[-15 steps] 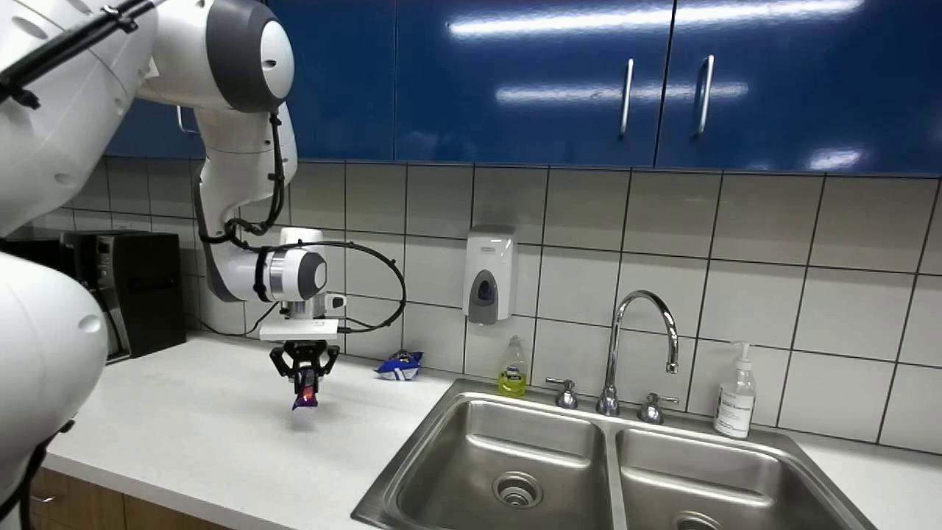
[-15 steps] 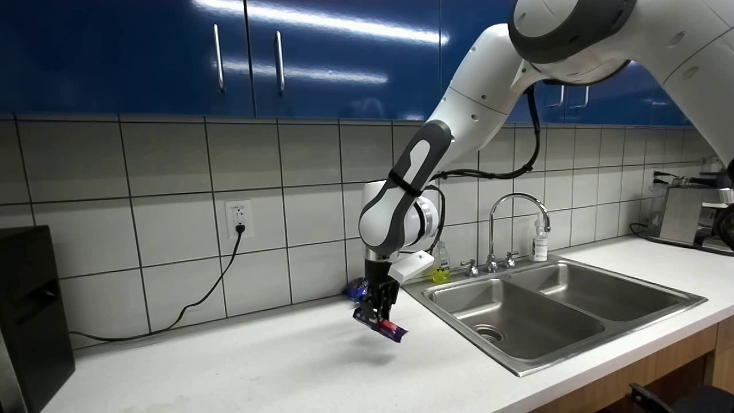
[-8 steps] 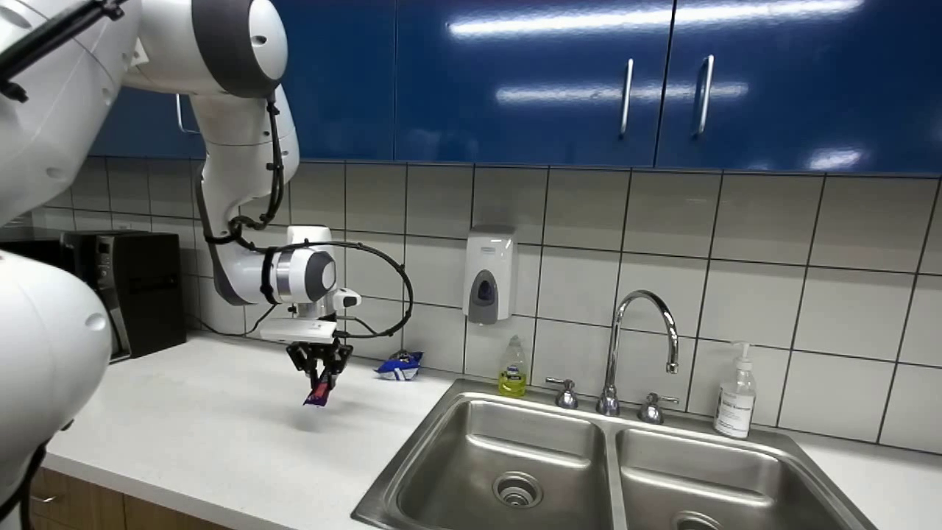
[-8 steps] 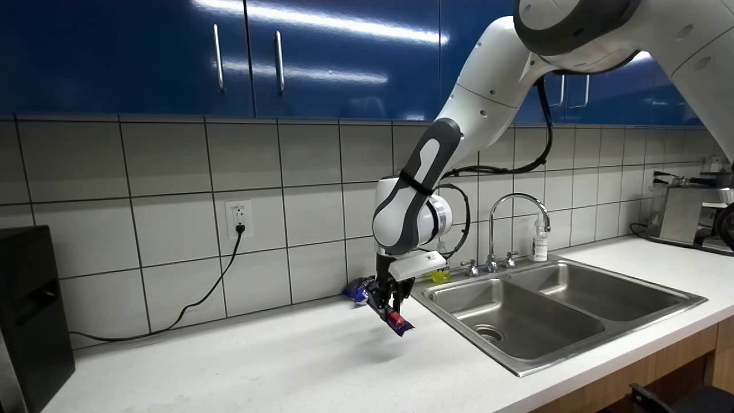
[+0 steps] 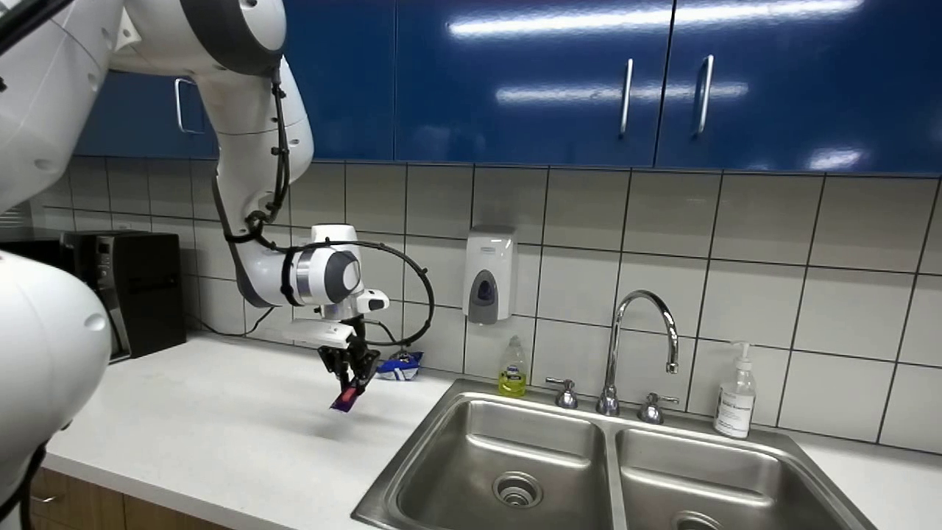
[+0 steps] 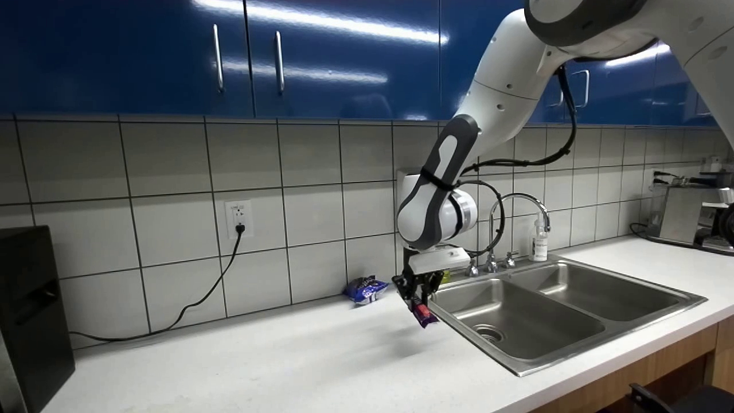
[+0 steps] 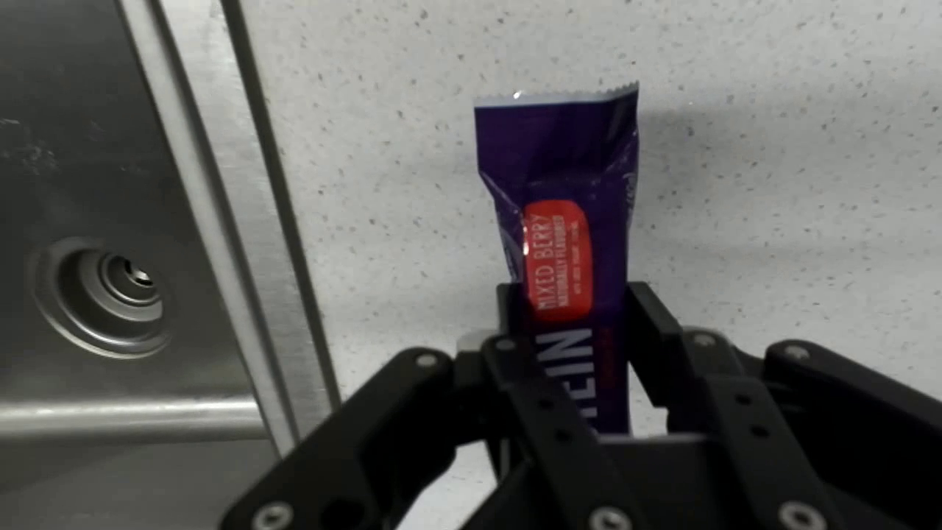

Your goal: Put the purple snack in the sink.

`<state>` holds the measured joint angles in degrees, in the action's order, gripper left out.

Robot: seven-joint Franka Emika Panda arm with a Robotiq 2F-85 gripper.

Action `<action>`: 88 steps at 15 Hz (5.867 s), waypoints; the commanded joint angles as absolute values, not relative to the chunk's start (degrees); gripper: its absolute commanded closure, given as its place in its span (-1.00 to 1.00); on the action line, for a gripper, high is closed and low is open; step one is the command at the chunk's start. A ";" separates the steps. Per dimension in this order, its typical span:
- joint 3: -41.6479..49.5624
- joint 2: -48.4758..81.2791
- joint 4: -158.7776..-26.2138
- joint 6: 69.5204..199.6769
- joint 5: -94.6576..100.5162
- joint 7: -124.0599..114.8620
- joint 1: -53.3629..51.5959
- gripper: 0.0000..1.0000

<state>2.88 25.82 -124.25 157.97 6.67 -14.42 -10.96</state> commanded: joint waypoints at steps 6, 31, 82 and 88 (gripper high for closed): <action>7.89 20.06 -132.10 160.90 3.63 -18.43 -7.47 0.75; 7.29 41.60 -109.82 154.78 -5.43 -7.85 10.71 0.75; 10.63 37.63 -113.90 145.52 -2.11 -8.22 6.47 -1.00; 13.00 21.79 -126.88 146.53 3.88 -8.95 3.88 -1.00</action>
<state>11.77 30.81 -118.79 145.63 0.38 -9.01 5.68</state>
